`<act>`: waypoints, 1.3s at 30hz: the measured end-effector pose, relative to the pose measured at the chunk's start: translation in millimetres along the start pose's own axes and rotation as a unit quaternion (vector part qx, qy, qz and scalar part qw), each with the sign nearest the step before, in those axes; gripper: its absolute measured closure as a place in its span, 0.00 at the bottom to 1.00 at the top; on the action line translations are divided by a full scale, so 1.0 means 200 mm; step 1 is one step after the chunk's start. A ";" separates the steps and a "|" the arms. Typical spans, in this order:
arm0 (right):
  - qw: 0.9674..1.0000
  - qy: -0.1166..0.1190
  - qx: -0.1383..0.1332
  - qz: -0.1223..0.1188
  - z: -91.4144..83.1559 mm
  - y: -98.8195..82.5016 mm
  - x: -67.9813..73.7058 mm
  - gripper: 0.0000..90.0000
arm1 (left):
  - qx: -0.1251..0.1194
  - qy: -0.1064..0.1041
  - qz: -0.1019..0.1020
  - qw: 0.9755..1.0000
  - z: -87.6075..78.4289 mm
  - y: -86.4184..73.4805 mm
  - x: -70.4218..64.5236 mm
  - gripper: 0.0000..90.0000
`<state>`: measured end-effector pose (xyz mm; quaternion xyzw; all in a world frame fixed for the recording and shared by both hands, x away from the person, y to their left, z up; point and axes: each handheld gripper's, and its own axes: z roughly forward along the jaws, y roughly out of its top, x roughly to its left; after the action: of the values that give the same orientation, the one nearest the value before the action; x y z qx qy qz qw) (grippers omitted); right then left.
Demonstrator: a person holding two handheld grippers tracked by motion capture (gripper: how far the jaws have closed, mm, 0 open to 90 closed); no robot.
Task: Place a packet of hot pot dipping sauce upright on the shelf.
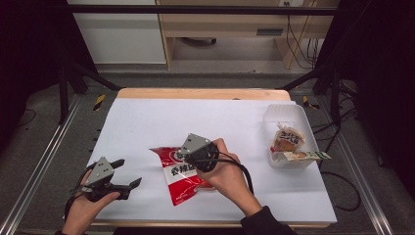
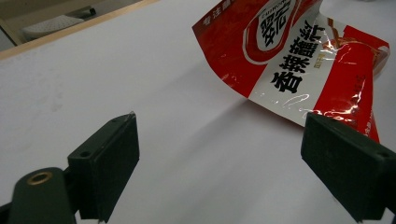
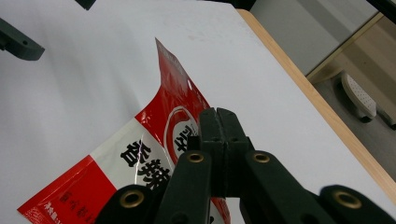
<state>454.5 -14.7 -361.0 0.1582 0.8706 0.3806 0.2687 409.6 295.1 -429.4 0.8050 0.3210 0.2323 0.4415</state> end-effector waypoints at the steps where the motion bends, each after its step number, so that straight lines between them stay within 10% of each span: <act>1: 1.000 0.000 0.001 -0.003 0.00 0.00 0.00 1.00 | -0.001 -0.001 0.002 1.000 0.00 0.01 0.00 0.13; 14: 1.000 0.008 -0.003 -0.014 -0.08 0.02 0.01 1.00 | 0.016 -0.020 0.049 0.998 0.11 0.16 -0.04 0.20; 31: 0.999 0.028 -0.020 -0.020 -0.15 0.07 0.04 1.00 | 0.002 -0.049 0.063 0.997 0.22 0.34 -0.01 0.46; 39: 0.999 0.029 -0.023 -0.012 -0.18 0.04 0.01 1.00 | 0.005 -0.079 0.066 0.995 0.25 0.40 -0.02 0.83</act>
<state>432.1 -29.0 -334.7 0.1306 0.8710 0.4013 0.2515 465.3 232.5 -386.9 0.8426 0.2326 0.1950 0.4448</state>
